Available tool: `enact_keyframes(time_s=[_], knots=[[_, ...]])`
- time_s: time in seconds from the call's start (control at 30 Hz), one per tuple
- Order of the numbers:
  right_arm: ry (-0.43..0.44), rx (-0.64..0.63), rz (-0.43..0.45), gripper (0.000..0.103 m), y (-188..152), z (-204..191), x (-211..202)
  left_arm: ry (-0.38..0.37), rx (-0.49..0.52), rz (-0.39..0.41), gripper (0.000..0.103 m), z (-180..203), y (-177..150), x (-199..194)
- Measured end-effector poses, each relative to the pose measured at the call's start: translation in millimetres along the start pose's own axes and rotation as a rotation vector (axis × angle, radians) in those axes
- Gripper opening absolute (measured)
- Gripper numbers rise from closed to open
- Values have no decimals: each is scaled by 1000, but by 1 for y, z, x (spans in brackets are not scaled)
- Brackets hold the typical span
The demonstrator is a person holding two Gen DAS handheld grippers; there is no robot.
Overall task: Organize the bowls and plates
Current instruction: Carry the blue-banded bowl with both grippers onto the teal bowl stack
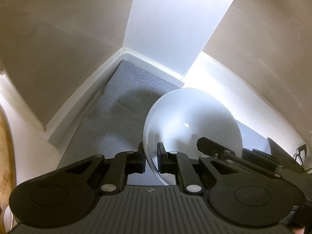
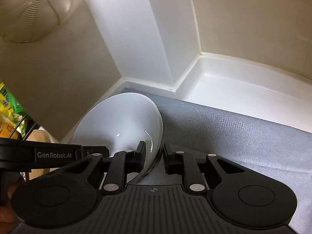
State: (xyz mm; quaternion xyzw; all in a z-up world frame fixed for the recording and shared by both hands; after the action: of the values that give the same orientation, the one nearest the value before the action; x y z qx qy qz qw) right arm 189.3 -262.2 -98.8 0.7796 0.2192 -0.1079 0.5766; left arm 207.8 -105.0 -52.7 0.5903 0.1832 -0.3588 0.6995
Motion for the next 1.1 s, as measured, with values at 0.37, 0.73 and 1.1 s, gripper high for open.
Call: enact_keyframes(time_s=[0.37,0.73,1.1], knots=[[34,-57,9,21,-14,-28,-42,-7,-28,35,12,-14,-14,-32],[68,-92,9,21,-28,-58,-73,-14,-36,53,12,-26,-32,-56],[128,-120,-36,21,-50,-83,-92,-1,-31,24,13,-48,-63,-88]])
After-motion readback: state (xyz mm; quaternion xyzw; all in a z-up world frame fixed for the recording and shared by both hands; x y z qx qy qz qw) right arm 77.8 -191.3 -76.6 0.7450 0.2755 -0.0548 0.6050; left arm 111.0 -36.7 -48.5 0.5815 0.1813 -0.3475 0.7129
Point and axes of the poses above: each gripper's, at about its wrist camera, not at the fingertips, and x roughly the way its jaws point, z to its right, y to its top, the point moved 2 cm from there along x, roughly the way its jaws point, and after that the axes turned 14 degrees about z, right-handed, at the moved point
